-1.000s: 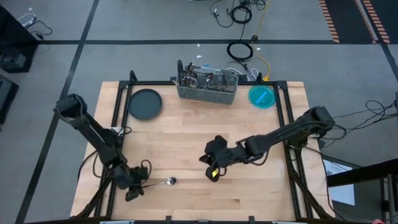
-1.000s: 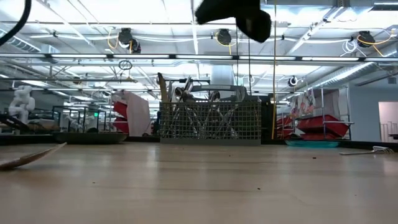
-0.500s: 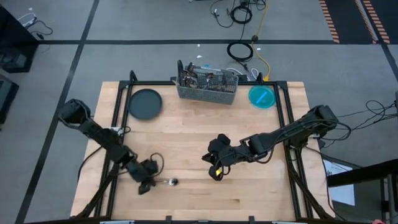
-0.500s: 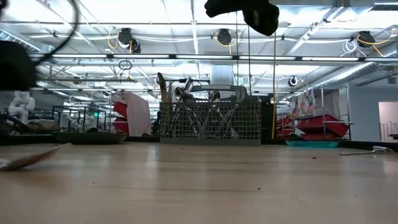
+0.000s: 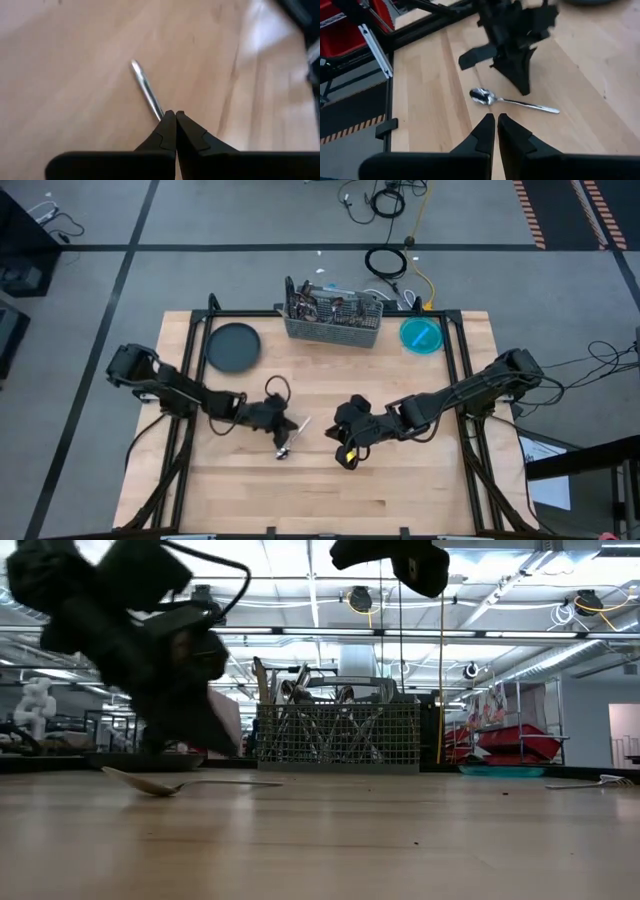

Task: Sort silverware
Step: Put the spoon into the silverware basket

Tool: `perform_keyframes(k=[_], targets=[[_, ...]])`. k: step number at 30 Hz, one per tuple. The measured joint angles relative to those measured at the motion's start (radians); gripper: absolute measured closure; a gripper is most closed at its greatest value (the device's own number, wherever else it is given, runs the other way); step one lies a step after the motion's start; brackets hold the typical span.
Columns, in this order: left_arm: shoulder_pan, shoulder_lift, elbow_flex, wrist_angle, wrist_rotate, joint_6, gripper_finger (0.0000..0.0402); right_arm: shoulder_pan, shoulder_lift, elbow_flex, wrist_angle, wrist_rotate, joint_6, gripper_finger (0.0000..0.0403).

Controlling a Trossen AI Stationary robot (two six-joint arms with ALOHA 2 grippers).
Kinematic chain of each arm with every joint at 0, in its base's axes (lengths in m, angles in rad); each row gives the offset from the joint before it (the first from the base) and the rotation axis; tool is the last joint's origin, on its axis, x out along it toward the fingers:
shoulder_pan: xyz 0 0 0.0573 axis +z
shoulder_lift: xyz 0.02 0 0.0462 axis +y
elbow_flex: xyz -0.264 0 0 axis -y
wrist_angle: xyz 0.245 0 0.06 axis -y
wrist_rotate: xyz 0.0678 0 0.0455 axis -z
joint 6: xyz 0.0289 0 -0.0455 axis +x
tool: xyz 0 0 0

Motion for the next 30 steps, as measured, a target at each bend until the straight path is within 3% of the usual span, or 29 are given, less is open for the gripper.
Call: perform_keyframes(k=[5,8,12,15,21,30], targets=[[0.030,-0.062,0.050,-0.023,0.079,0.000,0.0395,0.000,0.034,0.000,-0.082,0.003,-0.002,0.0386],[0.031,-0.151,0.060,-0.165,0.092,0.045,0.0394,0.000,0.069,-0.001,-0.091,-0.011,-0.091,0.0373],[0.022,-0.258,0.071,-0.415,0.112,0.072,0.0392,-0.001,0.101,-0.001,-0.053,-0.029,-0.156,0.0324],[0.007,-0.271,0.071,-0.485,0.143,0.071,0.0383,-0.003,0.118,-0.001,-0.054,-0.004,-0.155,0.0276],[0.001,-0.185,0.081,-0.375,0.141,0.068,0.0352,-0.014,0.130,-0.001,-0.078,0.051,-0.132,0.0218],[0.000,0.011,0.186,-0.381,0.133,0.077,0.0336,-0.039,0.130,0.000,-0.101,0.049,-0.134,0.0223]])
